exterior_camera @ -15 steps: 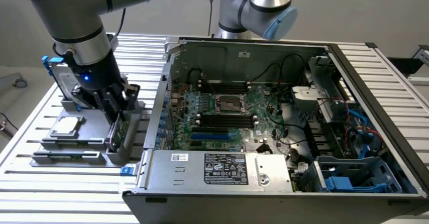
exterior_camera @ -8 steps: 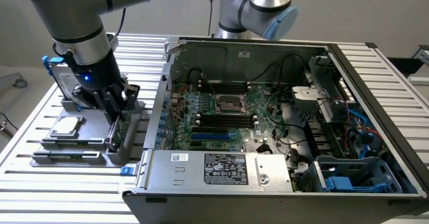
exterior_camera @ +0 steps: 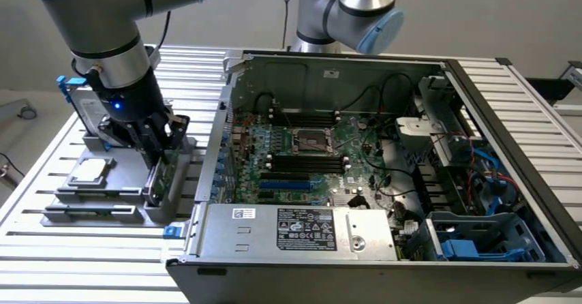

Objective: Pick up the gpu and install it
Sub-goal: 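Pick up the gpu and move the gpu toward the slot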

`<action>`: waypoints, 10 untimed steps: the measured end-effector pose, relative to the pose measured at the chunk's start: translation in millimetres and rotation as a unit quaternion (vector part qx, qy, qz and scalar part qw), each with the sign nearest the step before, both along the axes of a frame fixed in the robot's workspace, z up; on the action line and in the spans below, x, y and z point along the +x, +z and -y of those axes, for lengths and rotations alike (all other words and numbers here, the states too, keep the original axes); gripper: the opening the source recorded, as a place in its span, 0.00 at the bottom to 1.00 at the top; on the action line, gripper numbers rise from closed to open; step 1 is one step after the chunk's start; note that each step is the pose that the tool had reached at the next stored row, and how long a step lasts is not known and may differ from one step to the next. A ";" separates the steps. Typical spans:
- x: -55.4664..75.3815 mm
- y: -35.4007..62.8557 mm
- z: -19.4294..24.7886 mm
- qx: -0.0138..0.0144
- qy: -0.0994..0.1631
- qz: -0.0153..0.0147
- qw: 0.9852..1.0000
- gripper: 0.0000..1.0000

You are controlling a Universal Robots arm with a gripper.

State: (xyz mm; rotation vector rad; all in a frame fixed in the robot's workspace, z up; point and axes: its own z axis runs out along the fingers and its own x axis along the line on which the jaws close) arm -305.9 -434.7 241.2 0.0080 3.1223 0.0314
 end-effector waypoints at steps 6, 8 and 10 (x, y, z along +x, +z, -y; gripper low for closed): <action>-0.1 0.3 -0.1 0.001 0.000 0.000 1.000 0.26; 0.0 0.9 0.0 0.001 0.000 0.000 1.000 0.26; 0.0 2.2 0.0 0.002 0.000 0.000 1.000 0.26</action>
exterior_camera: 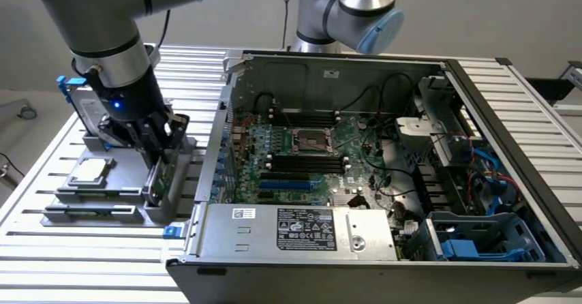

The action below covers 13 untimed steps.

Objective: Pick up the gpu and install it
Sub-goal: 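Pick up the gpu and move the gpu toward the slot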

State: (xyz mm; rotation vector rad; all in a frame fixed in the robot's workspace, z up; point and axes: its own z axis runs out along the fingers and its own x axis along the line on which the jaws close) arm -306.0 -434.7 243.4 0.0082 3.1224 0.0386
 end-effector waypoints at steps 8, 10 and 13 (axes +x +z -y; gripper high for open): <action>0.0 17.5 0.1 0.008 0.000 0.000 1.000 0.26; 0.0 23.3 0.2 0.011 0.000 0.000 1.000 0.26; 0.0 32.5 0.2 0.014 0.000 0.000 1.000 0.26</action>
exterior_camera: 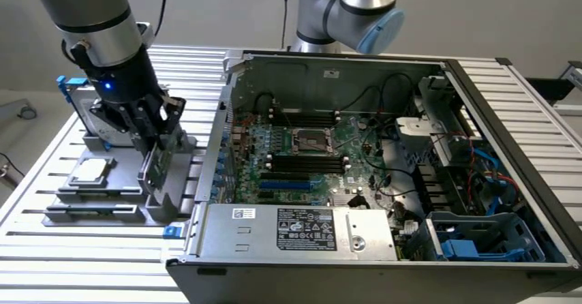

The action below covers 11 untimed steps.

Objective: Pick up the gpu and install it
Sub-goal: 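Pick up the gpu and move the gpu toward the slot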

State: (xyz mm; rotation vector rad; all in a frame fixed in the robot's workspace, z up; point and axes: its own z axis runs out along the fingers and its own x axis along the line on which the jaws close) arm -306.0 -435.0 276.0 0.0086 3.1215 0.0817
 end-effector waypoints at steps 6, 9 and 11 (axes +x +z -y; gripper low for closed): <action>0.0 20.4 0.1 0.005 0.000 0.000 1.000 0.26; 0.3 32.8 0.2 0.006 0.000 0.000 1.000 0.26; 1.8 41.3 0.6 0.007 0.000 -0.001 1.000 0.26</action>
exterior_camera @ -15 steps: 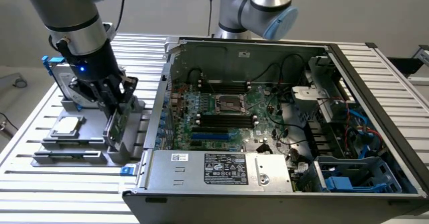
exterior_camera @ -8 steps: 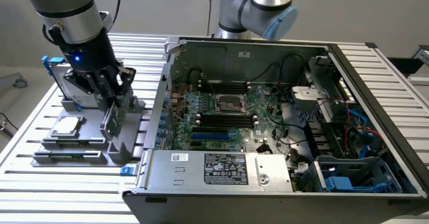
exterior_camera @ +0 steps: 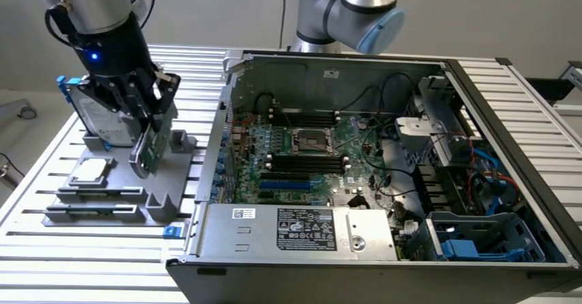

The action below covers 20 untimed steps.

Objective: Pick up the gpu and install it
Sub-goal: 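Pick up the gpu and move the gpu toward the slot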

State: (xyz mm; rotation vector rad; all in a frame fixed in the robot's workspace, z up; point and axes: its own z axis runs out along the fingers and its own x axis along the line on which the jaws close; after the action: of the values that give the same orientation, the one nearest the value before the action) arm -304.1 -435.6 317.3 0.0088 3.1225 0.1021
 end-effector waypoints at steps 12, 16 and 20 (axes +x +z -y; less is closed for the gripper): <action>32.5 42.9 0.4 0.005 0.000 -0.009 1.000 0.26; 44.0 60.8 0.3 0.006 0.000 -0.012 1.000 0.26; 59.9 72.9 0.4 0.006 0.000 -0.013 1.000 0.26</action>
State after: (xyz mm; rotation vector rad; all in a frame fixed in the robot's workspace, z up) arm -244.3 -435.9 390.1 0.0102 3.1488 0.1212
